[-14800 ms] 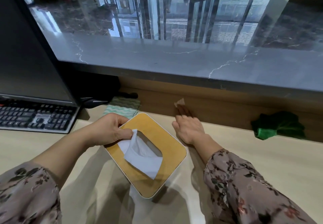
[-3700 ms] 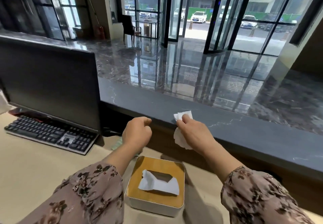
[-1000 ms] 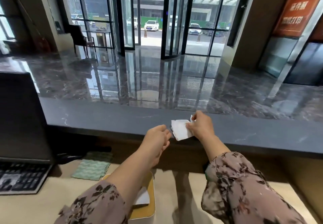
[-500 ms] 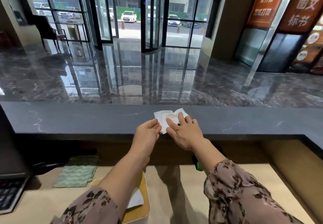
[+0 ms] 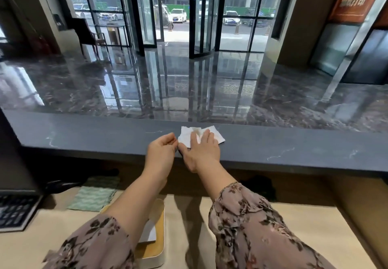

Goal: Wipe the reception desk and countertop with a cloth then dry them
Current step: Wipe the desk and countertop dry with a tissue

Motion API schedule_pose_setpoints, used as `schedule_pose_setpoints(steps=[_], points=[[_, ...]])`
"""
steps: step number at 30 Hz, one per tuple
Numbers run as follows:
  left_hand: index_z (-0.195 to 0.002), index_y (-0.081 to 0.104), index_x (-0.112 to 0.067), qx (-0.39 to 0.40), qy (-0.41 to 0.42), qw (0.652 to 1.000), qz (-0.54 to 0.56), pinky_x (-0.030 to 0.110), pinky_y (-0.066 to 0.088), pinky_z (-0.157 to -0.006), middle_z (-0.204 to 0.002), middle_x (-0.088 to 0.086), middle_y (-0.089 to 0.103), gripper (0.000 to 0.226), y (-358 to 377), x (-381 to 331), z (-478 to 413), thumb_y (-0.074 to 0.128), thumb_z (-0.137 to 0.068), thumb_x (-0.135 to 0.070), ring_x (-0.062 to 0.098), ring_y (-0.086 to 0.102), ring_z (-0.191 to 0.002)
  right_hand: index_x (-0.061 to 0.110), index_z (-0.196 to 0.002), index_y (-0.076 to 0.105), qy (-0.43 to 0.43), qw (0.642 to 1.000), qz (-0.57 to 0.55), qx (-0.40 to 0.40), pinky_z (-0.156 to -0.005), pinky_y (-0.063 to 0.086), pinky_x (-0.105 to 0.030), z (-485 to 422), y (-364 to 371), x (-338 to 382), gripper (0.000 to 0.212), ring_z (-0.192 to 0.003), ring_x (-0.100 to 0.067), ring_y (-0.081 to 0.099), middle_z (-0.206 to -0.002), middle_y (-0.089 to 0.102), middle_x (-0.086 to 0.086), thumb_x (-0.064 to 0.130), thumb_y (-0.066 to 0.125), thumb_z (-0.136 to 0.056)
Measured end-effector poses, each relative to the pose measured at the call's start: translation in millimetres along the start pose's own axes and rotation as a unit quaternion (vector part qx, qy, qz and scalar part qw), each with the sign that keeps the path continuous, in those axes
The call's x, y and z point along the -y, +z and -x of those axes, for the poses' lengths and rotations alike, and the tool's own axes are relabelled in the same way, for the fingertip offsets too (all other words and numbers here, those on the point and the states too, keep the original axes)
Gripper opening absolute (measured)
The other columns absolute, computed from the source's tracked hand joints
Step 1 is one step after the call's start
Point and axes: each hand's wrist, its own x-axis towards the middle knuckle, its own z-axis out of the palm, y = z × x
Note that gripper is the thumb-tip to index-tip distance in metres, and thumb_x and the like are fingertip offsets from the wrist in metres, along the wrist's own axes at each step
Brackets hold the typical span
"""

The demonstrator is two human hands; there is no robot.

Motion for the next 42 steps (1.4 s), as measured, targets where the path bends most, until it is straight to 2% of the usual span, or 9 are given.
schedule_pose_setpoints(steps=[7, 11, 13, 16, 19, 23, 34, 39, 42], points=[[-0.144, 0.041, -0.013, 0.013, 0.043, 0.982, -0.183, 0.037, 0.028, -0.116, -0.149, 0.004, 0.042, 0.051, 49, 4, 5, 0.037, -0.094, -0.001, 0.022, 0.037, -0.138, 0.010, -0.152, -0.010, -0.030, 0.999, -0.005, -0.009, -0.120, -0.002, -0.039, 16, 1, -54, 0.067, -0.148, -0.027, -0.011, -0.160, -0.011, -0.013, 0.047, 0.010, -0.101], [-0.148, 0.033, -0.012, 0.059, 0.060, 0.961, -0.264, 0.034, 0.019, -0.117, -0.155, 0.003, 0.032, 0.048, 72, 8, 3, 0.035, -0.100, -0.015, 0.019, 0.027, -0.143, 0.018, -0.154, 0.007, -0.015, 0.999, 0.029, -0.032, -0.120, 0.002, -0.041, 34, 2, -132, 0.059, -0.148, -0.029, -0.006, -0.161, -0.007, -0.012, 0.043, 0.008, -0.101], [-0.150, 0.028, -0.010, 0.076, 0.067, 0.937, -0.335, 0.032, 0.014, -0.117, -0.158, 0.003, 0.024, 0.049, 77, 12, 0, 0.031, -0.103, -0.022, 0.019, 0.019, -0.147, 0.022, -0.151, 0.019, -0.001, 0.997, 0.060, -0.038, -0.120, 0.006, -0.044, 47, -4, -179, 0.052, -0.148, -0.032, -0.003, -0.161, -0.002, -0.013, 0.038, 0.010, -0.102], [-0.151, 0.024, -0.008, 0.093, 0.077, 0.898, -0.424, 0.033, 0.012, -0.118, -0.160, 0.008, 0.017, 0.050, 80, 17, -5, 0.026, -0.104, -0.027, 0.020, 0.012, -0.148, 0.017, -0.151, 0.015, 0.087, 0.994, 0.043, -0.049, -0.120, 0.010, -0.043, 65, -19, -245, 0.052, -0.147, -0.032, 0.002, -0.160, 0.002, -0.014, 0.037, 0.011, -0.103], [-0.145, 0.034, -0.004, 0.115, 0.088, 0.843, -0.518, 0.038, 0.020, -0.116, -0.156, 0.014, 0.025, 0.047, 79, 20, -9, 0.026, -0.104, -0.025, 0.027, 0.022, -0.145, 0.008, -0.153, 0.008, 0.176, 0.982, -0.020, -0.061, -0.119, 0.010, -0.042, 62, -23, -273, 0.063, -0.147, -0.029, 0.006, -0.160, 0.006, -0.015, 0.044, 0.011, -0.101], [-0.141, 0.036, -0.009, 0.114, 0.125, 0.793, -0.585, 0.039, 0.030, -0.110, -0.145, 0.012, 0.036, 0.042, 78, 23, -10, 0.031, -0.102, -0.024, 0.029, 0.038, -0.132, 0.005, -0.153, 0.005, 0.214, 0.974, -0.052, -0.059, -0.119, 0.007, -0.042, 42, -23, -245, 0.068, -0.147, -0.032, 0.005, -0.159, 0.004, -0.018, 0.047, 0.014, -0.100], [-0.147, 0.029, -0.013, 0.120, 0.166, 0.772, -0.601, 0.039, 0.026, -0.116, -0.149, 0.007, 0.033, 0.048, 78, 31, -23, 0.036, -0.101, -0.024, 0.023, 0.034, -0.136, 0.021, -0.148, 0.025, -0.064, 0.998, -0.014, 0.012, -0.115, 0.010, -0.049, -30, -14, -74, 0.049, -0.144, -0.038, 0.003, -0.158, 0.012, -0.016, 0.032, 0.018, -0.101], [-0.150, 0.024, -0.014, 0.123, 0.157, 0.768, -0.608, 0.038, 0.020, -0.118, -0.156, 0.008, 0.023, 0.051, 78, 27, -23, 0.034, -0.102, -0.027, 0.023, 0.023, -0.144, 0.013, -0.154, 0.000, -0.043, 0.998, -0.035, 0.020, -0.120, 0.003, -0.042, -39, -11, -90, 0.059, -0.148, -0.027, -0.007, -0.161, -0.006, -0.011, 0.038, 0.012, -0.102], [-0.149, 0.024, -0.012, 0.127, 0.149, 0.767, -0.611, 0.038, 0.021, -0.118, -0.155, 0.008, 0.024, 0.050, 78, 26, -22, 0.032, -0.103, -0.028, 0.024, 0.025, -0.142, 0.013, -0.153, 0.009, 0.003, 0.999, -0.043, -0.011, -0.118, 0.013, -0.043, -39, -16, -137, 0.060, -0.148, -0.028, 0.003, -0.160, 0.005, -0.012, 0.040, 0.014, -0.100]])
